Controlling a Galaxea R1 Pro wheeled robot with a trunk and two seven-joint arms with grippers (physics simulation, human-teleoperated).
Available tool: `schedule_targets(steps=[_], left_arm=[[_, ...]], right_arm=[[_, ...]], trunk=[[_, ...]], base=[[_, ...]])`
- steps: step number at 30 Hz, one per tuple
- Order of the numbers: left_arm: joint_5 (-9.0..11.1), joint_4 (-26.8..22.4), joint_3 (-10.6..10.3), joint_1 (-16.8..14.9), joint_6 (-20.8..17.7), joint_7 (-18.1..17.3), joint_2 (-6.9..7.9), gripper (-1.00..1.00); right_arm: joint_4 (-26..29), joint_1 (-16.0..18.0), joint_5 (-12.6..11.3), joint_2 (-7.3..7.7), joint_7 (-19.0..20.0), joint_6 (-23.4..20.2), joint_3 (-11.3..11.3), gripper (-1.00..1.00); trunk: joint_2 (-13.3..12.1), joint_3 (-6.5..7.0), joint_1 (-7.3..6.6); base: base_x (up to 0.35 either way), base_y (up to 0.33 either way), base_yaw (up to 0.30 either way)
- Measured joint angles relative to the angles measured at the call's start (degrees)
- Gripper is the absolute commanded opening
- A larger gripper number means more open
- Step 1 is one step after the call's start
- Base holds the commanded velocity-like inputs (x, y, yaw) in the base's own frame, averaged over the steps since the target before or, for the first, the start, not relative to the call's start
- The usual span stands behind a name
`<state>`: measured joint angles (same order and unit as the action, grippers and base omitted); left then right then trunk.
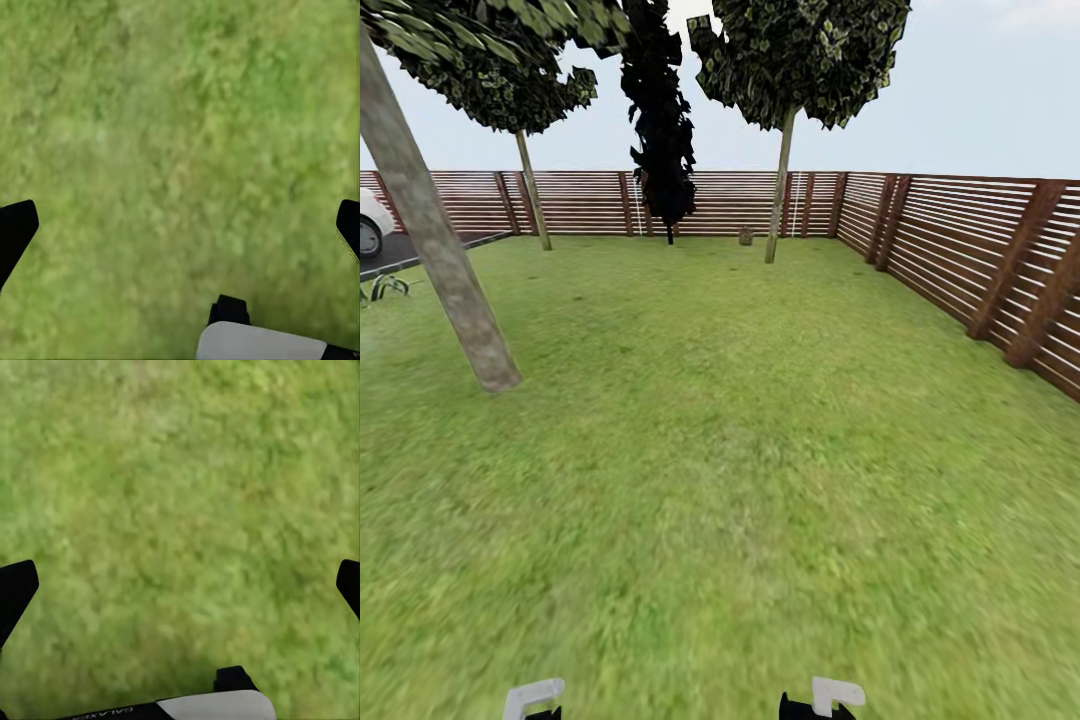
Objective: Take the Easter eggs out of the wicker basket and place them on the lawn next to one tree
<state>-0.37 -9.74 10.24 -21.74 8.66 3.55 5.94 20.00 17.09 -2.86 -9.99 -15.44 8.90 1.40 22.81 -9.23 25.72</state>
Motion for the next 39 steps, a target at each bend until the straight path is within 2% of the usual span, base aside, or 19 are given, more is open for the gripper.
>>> schedule_targets(steps=[39], left_arm=[[-0.02,0.00,-0.05,0.00,-0.01,0.09,-0.07,1.00]], right_arm=[[0.00,0.00,0.01,0.28,0.00,0.14,0.00,1.00]], trunk=[[0.00,0.00,0.00]], base=[[0.290,0.000,0.000]])
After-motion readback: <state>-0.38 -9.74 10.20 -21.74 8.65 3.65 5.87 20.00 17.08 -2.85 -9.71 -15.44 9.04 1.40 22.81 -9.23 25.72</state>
